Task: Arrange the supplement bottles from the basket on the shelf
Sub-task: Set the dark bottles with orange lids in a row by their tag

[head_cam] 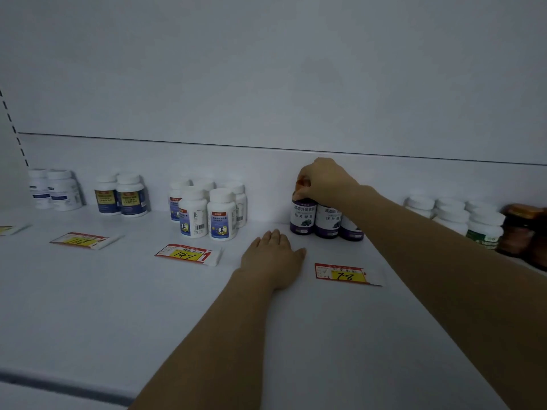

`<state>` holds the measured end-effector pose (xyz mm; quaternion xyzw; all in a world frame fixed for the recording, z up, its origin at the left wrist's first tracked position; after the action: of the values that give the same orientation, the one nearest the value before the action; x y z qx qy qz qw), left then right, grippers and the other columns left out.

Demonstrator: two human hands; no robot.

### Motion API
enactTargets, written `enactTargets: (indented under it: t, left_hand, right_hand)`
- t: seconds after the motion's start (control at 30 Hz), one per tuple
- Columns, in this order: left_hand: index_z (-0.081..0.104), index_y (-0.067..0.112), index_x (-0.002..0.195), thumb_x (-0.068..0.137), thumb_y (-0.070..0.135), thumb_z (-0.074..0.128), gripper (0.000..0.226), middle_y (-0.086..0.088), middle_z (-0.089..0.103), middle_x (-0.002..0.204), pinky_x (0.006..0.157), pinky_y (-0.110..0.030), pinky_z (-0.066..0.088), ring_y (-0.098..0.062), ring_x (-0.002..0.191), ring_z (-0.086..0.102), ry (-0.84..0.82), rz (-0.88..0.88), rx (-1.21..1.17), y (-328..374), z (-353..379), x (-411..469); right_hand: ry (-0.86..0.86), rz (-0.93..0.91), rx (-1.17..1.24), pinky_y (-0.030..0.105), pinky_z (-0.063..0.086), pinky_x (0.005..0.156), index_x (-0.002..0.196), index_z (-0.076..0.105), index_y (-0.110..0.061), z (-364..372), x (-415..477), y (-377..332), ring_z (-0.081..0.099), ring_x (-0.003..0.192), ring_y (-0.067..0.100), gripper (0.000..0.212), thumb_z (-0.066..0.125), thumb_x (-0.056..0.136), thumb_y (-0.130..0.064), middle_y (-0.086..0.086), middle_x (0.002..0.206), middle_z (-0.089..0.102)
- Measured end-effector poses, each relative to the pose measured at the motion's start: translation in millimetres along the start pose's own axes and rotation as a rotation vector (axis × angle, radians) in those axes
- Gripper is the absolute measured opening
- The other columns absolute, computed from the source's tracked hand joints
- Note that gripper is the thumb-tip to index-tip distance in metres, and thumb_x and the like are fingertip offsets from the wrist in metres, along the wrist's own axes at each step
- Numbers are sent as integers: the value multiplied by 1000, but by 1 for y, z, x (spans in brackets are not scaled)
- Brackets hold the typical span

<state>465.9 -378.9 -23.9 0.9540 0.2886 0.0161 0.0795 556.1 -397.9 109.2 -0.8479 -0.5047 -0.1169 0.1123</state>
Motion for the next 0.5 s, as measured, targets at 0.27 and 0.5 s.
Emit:
enactTargets:
  t: [0.27,0.5]
  left_hand:
    - [1,7,150,100,49,12,67,-8,-2,159,117,-34,1,-20,146,0,-11,5,3,0,1,0]
    - [9,6,150,99,50,20,68,-10,7,158,117,-34,8,-22,146,8,37,-4,-40,2,-5,-2]
  right_hand:
    - [-78,103,-113,31,45,82,119,57,-8,-16,-13,32,54,106,27,32,53,93,-27,12,118,59]
    - [-64,92,-29,34,47,81,118,55,-11,-7,-18,40,54,101,27,28,51,93,-23,13,117,56]
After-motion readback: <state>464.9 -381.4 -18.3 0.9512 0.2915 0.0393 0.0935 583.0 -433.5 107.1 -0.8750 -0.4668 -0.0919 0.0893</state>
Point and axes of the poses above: each hand's wrist, its own x-axis towards the middle knuckle, its own z-axis out of the palm, y = z × x, the point moved 9 cm from there along x, towards the middle knuckle
